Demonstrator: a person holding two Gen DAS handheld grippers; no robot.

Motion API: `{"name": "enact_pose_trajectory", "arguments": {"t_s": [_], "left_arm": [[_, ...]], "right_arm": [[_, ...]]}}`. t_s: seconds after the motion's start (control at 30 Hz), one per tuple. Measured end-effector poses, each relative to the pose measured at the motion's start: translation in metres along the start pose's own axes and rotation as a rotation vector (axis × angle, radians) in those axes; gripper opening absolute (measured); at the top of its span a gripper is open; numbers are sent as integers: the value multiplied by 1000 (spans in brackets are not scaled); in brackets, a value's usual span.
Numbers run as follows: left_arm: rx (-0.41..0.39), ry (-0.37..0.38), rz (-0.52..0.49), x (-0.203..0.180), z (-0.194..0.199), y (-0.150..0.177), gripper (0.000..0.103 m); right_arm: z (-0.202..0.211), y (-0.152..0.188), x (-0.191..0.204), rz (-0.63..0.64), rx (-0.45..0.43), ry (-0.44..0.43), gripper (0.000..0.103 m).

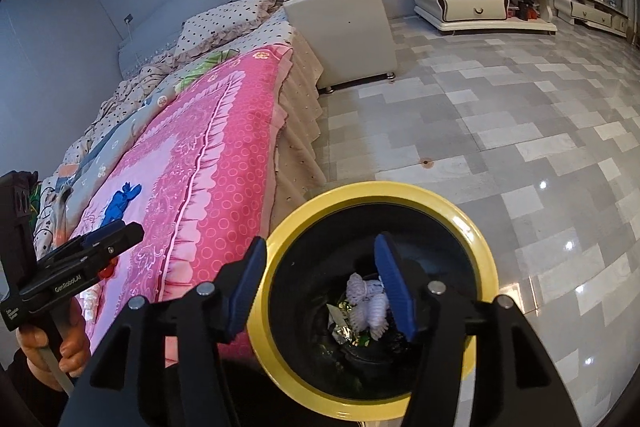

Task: Collect trash
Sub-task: 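Open both tools to drop the mesh and tissue bundles into the bin, then move both tools back over the bed toward the blue glove and paper strip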

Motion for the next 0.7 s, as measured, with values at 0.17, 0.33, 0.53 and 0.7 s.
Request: {"name": "enact_pose_trajectory", "arguments": {"t_s": [0.17,0.33,0.53,0.7], "left_arm": [[-1,-92,45,63,3,7,64],[0,-171,109,127,8,16,64],[11,-246,177,196,12,32,64],[39,-288,221,241,7,48,64]], "right_arm": [[-15,-3,35,48,28,-41,53],[-34,-11,77,118,53,-76,54],[-72,-27,137,212,95,-128,54],[-112,-44,179,251,153,-188,54]]}}
Point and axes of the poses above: each gripper's, at about its wrist camera, not at the fingertips, and z roughly against the way its jaws point, x to its left, y to its underside, the point moved 2 cm from there along -z, roughly the way its jaws point, and after that the axes turned 14 degrees about -y, right-handed, at the moved point
